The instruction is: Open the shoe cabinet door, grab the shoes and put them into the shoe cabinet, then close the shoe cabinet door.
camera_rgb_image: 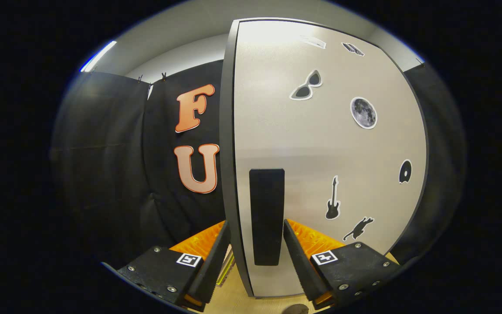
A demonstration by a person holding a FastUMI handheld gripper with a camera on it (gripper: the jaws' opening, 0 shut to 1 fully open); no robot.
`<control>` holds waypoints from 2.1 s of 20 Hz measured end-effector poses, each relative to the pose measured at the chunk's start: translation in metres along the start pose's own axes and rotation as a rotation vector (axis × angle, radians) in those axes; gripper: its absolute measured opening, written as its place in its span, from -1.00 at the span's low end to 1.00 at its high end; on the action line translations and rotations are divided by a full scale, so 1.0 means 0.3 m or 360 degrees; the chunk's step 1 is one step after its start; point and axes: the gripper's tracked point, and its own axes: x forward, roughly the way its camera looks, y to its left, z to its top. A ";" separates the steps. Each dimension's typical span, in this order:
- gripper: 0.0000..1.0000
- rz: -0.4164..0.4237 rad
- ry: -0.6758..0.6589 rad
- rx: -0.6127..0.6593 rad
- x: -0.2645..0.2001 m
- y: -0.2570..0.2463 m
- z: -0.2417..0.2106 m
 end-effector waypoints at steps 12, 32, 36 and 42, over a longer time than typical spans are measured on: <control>-0.42 -0.0080 0.0026 0.0043 0.004 -0.045 -0.003; -0.53 -0.0206 0.0065 0.0132 -0.255 -0.163 -0.019; -0.56 -0.0226 0.0070 0.0130 -0.296 -0.191 -0.022; -0.57 -0.0314 0.0067 0.0150 -0.359 -0.254 -0.028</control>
